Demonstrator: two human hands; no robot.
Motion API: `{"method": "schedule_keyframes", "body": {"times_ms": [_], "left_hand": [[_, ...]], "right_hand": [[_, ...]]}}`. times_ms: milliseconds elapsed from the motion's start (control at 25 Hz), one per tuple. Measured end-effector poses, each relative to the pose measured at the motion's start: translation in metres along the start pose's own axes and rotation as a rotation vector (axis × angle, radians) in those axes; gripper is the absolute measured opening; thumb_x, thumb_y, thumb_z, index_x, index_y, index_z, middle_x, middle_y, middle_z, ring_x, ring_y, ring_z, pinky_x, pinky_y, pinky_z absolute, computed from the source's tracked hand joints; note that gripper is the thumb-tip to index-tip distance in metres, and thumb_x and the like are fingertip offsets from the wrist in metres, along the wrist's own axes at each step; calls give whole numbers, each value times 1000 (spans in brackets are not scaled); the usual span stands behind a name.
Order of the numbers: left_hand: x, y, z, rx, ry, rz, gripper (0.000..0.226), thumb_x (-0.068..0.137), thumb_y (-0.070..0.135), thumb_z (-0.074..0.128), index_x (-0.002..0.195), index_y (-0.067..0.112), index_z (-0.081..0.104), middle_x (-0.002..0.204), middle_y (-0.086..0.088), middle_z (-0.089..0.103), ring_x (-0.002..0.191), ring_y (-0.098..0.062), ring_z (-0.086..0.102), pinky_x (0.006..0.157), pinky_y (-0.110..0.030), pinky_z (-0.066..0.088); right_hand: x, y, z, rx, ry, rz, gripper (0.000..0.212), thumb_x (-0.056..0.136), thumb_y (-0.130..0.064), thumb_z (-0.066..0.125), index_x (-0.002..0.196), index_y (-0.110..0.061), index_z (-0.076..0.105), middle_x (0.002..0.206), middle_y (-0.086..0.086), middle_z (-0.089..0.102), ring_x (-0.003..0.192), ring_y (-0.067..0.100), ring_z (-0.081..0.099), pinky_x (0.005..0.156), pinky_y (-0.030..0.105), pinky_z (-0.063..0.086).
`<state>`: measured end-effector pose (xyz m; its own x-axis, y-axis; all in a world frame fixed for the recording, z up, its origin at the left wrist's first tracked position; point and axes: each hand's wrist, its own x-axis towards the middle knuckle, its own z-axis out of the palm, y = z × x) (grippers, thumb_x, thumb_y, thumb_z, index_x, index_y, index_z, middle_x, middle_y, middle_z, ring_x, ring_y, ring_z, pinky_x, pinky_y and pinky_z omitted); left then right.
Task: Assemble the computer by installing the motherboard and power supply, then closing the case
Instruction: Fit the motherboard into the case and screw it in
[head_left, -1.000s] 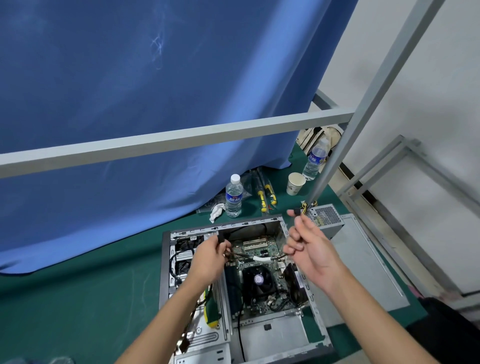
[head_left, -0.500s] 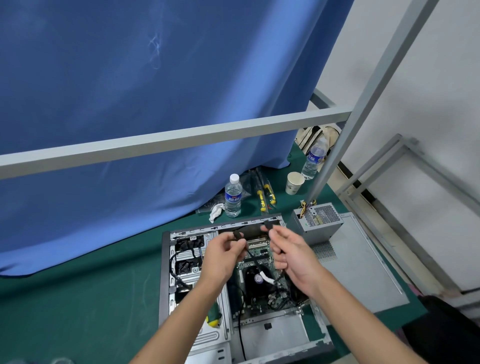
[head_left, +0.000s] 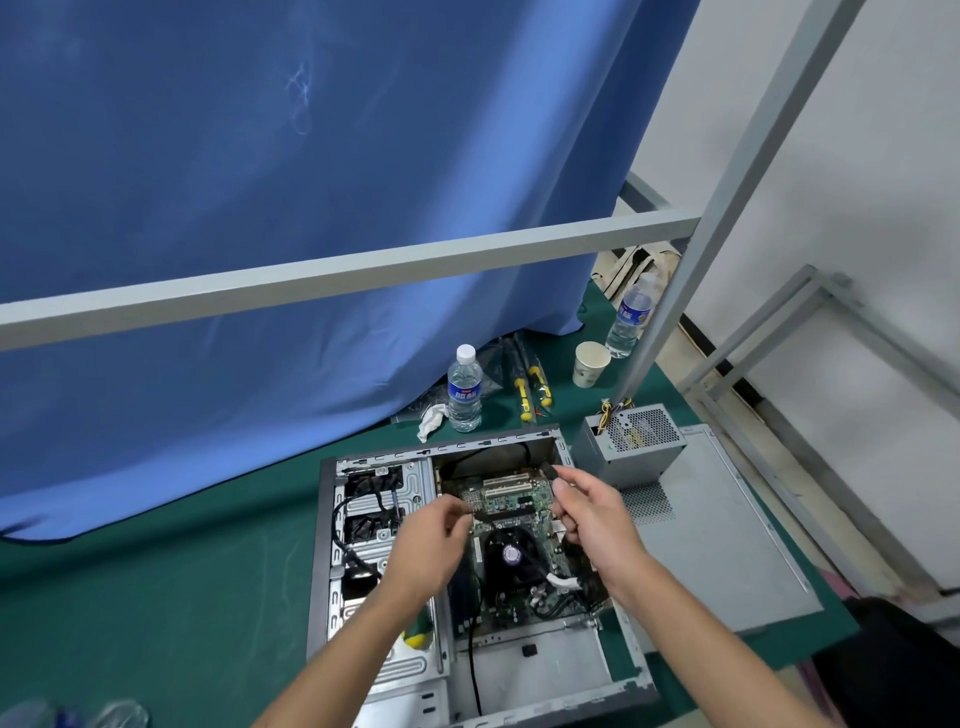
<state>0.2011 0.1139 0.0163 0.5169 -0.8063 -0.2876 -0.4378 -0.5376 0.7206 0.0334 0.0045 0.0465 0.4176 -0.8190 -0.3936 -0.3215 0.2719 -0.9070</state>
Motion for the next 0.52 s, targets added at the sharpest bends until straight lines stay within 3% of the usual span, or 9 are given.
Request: {"method": "schedule_keyframes", "body": {"times_ms": [120, 280, 360, 440, 520], "left_hand": [[2, -17, -14, 222, 191, 102, 26, 98, 15, 56, 122, 19, 62, 107, 11, 60, 92, -5, 55, 85, -17, 43], [2, -46, -30, 451, 380, 124, 36, 92, 14, 64, 128, 9, 61, 121, -12, 59, 111, -29, 52, 92, -42, 46], [1, -58, -35, 431, 428, 2, 42, 94, 24, 62, 133, 11, 56, 135, -18, 50, 126, -35, 45, 100, -51, 41], [3, -67, -34, 328, 456, -164, 45, 97, 33, 56, 139, 18, 50, 146, -18, 39, 136, -36, 34, 107, -54, 32], [9, -73, -35, 205, 483, -305, 51, 99, 41, 51, 145, 21, 43, 152, -17, 31, 140, -36, 29, 110, -55, 27]], "right_hand": [[8, 5, -14, -118, 31, -64, 20, 101, -27, 54, 117, -35, 60, 104, -19, 62, 90, -10, 56, 74, 8, 40], [17, 16, -32, -162, -23, -76, 23, 100, -28, 55, 122, -33, 60, 116, -16, 61, 106, -4, 55, 91, 17, 41], [22, 20, -38, -174, -52, -78, 23, 100, -29, 56, 121, -35, 61, 107, -18, 63, 98, -8, 56, 86, 15, 44], [30, 22, -42, -192, -68, -82, 22, 99, -29, 57, 120, -34, 62, 87, -19, 60, 79, -10, 57, 75, 12, 44], [39, 22, -42, -217, -88, -86, 22, 98, -28, 58, 119, -33, 63, 81, -18, 58, 76, -7, 58, 70, 10, 42]]}}
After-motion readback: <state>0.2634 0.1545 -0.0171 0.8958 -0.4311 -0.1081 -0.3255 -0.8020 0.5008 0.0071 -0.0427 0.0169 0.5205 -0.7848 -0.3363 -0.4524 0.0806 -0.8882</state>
